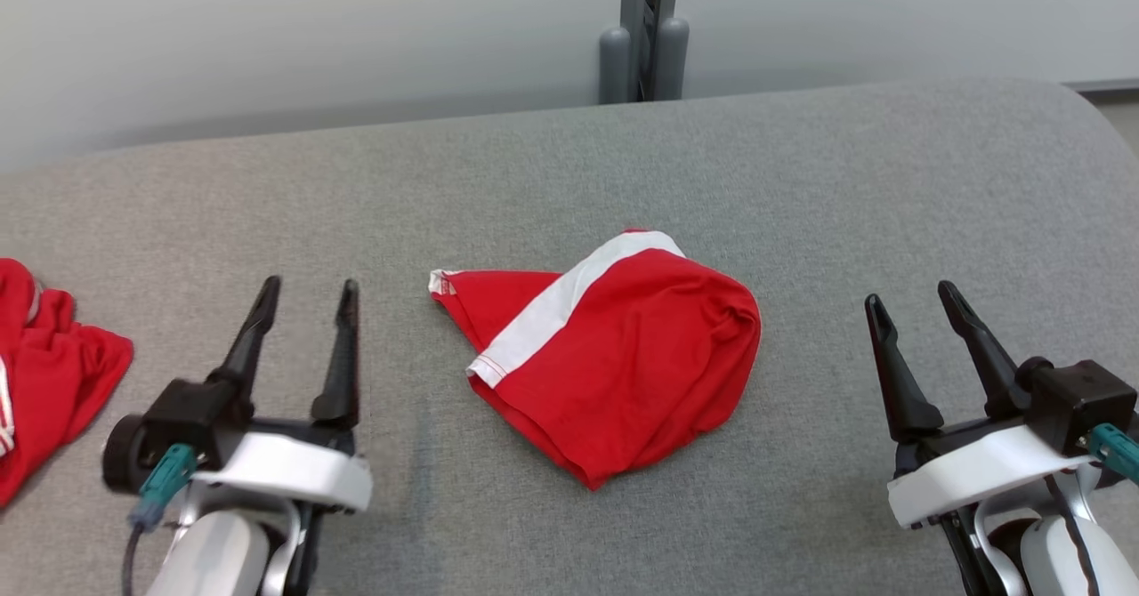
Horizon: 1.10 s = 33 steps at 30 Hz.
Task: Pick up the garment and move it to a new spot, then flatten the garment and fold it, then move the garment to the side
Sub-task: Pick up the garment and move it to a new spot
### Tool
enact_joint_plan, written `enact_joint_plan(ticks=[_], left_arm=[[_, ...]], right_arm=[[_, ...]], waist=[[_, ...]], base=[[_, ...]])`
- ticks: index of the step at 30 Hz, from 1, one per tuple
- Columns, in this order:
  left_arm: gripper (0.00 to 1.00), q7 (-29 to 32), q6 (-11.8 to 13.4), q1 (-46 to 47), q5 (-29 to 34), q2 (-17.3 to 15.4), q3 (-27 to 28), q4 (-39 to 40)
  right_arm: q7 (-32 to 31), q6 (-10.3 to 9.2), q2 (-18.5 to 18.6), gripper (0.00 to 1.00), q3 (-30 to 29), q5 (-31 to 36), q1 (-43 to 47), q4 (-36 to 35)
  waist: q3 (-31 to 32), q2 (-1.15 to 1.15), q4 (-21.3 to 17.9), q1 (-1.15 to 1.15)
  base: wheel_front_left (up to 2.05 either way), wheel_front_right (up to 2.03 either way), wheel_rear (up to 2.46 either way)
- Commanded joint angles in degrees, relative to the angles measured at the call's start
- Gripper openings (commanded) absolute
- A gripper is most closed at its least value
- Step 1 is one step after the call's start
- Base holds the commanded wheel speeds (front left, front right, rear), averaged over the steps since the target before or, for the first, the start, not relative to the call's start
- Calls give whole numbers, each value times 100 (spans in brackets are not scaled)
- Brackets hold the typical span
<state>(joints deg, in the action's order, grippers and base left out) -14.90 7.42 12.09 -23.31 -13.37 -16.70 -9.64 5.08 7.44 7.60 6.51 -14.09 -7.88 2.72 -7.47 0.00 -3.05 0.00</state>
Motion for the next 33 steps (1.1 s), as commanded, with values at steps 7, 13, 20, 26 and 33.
enact_joint_plan(ticks=[7, 13, 20, 26, 33], left_arm=[[100, 93, 81, -575, -172, -323, 233, 328], [100, 290, 281, -1058, -204, -448, 284, 723], [100, 411, 473, -1517, -281, -507, 372, 1005], [100, 419, 511, -1727, -331, -537, 391, 1075], [100, 457, 508, -1882, -398, -571, 371, 1009]], right_arm=[[-96, 9, 74, 100, -18, 57, 241, -22], [-191, 10, 61, 100, -86, 66, 454, -59], [-289, 9, 14, 100, -182, 40, 718, -80], [-332, 9, -49, 100, -304, 68, 894, -118], [-430, 9, -88, 100, -373, 106, 1087, -189]], waist=[[330, 0, 76, 0], [559, 0, 34, 0], [776, 0, 34, 0], [871, 0, 45, 0], [989, 0, 61, 0]], base=[[0, 0, 0], [0, 0, 0], [0, 0, 0], [0, 0, 0], [0, 0, 0]])
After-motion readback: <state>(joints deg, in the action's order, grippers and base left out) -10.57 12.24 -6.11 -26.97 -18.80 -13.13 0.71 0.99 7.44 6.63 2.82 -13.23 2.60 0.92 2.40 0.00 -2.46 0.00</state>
